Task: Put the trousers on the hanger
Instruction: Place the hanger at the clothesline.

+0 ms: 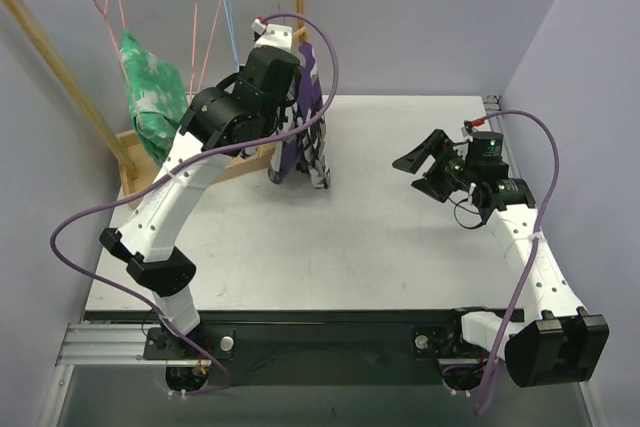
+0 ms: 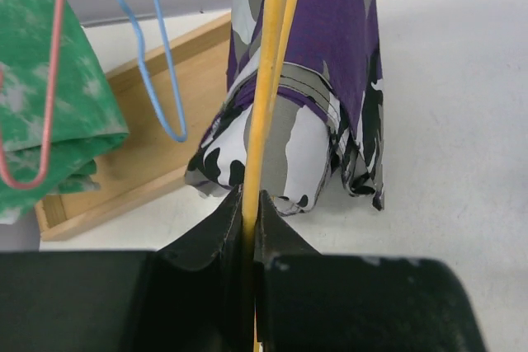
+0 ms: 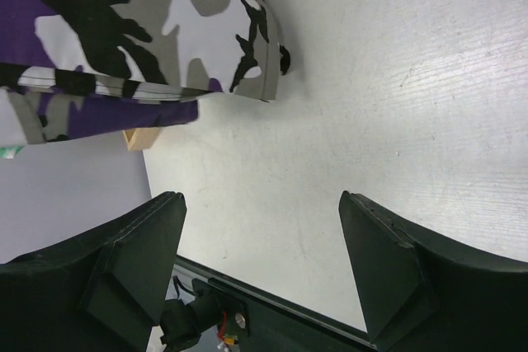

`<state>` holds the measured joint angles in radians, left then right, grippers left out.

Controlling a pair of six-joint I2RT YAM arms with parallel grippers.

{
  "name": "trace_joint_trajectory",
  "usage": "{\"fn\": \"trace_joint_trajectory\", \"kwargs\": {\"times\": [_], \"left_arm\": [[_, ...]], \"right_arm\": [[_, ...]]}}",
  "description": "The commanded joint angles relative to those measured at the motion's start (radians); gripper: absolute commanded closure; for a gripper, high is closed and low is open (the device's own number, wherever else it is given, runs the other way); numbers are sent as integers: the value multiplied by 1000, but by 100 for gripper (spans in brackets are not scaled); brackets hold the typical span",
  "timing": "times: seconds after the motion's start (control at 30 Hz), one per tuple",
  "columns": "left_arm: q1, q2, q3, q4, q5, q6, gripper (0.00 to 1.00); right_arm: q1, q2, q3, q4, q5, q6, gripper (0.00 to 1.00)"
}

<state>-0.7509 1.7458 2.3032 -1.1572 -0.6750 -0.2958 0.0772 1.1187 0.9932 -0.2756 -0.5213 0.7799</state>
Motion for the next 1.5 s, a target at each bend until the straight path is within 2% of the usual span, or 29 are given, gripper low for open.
{"fn": "trace_joint_trajectory", "kwargs": {"times": [0.0,0.3,0.57,0.73,1.1,1.47], "left_arm": [[24,-12,200,111,-235,41,100],[48,-104,127,76,-285,4,100],[119,-204,56,50,-322,-25,100],[148,-249,9,102,-272,-2,100],[153,-118,101,226,-120,10,100],[225,23,266,317,47,-14,100]], "right_arm": [[-10,32,56,-8,-8,-14,22],[-11,99,102,-4,-22,-14,22],[-11,150,133,3,-37,-4,22],[-11,164,133,9,-43,2,22],[-11,153,131,12,-46,-4,23],[-16,144,134,12,-52,-16,22]]}}
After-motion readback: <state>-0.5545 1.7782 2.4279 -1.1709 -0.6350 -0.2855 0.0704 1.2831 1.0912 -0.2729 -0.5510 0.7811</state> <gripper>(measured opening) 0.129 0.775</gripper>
